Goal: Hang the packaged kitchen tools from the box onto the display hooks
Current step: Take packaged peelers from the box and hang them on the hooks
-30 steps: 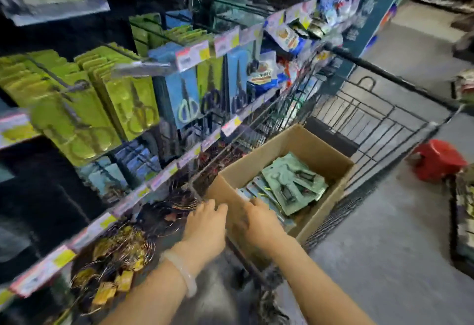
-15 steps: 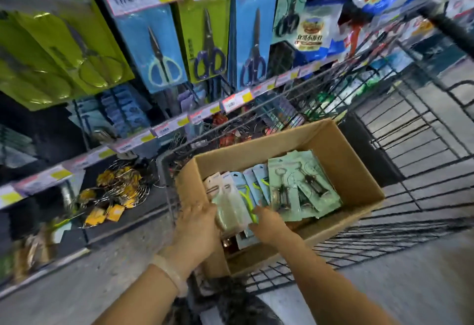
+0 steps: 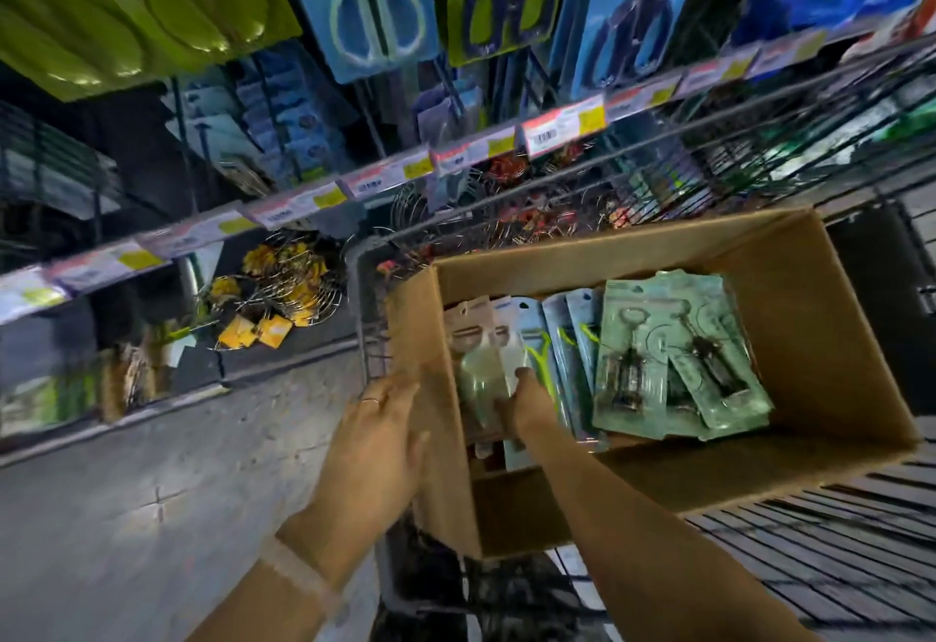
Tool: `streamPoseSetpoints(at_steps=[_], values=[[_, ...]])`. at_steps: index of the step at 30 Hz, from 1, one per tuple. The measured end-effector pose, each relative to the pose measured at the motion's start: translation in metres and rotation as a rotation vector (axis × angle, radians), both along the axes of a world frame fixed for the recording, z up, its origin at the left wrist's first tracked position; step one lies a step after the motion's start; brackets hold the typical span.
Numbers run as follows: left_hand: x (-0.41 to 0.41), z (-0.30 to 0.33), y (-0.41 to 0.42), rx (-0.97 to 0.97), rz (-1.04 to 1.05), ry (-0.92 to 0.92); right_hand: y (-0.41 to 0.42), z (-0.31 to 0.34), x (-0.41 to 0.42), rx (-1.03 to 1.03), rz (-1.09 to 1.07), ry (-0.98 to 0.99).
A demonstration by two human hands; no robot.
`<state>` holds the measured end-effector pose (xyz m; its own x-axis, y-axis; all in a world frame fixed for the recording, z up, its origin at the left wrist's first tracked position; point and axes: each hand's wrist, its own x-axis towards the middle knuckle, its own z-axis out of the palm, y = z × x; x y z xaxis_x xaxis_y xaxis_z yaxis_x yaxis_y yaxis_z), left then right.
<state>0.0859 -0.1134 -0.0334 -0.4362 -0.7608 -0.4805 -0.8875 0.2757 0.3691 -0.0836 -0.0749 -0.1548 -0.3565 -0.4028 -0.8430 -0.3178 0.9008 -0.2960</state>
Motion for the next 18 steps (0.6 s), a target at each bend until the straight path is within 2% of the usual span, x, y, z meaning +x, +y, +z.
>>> streamPoseSetpoints(at_steps=[4,9,15,18], values=[[-0.003,0.002,0.001,0.003,0.02,0.028,-0.003,-0.005,0.001,-0.005,0.0,-0.008],[-0.016,0.017,0.001,-0.008,0.088,0.114,0.018,0.01,-0.013,-0.022,-0.112,-0.008],[-0.053,0.045,0.004,0.037,0.023,0.178,0.077,0.063,-0.055,-0.164,-0.247,-0.029],[-0.071,0.049,0.012,0.144,0.02,0.186,0.093,0.1,-0.064,-0.27,-0.413,-0.074]])
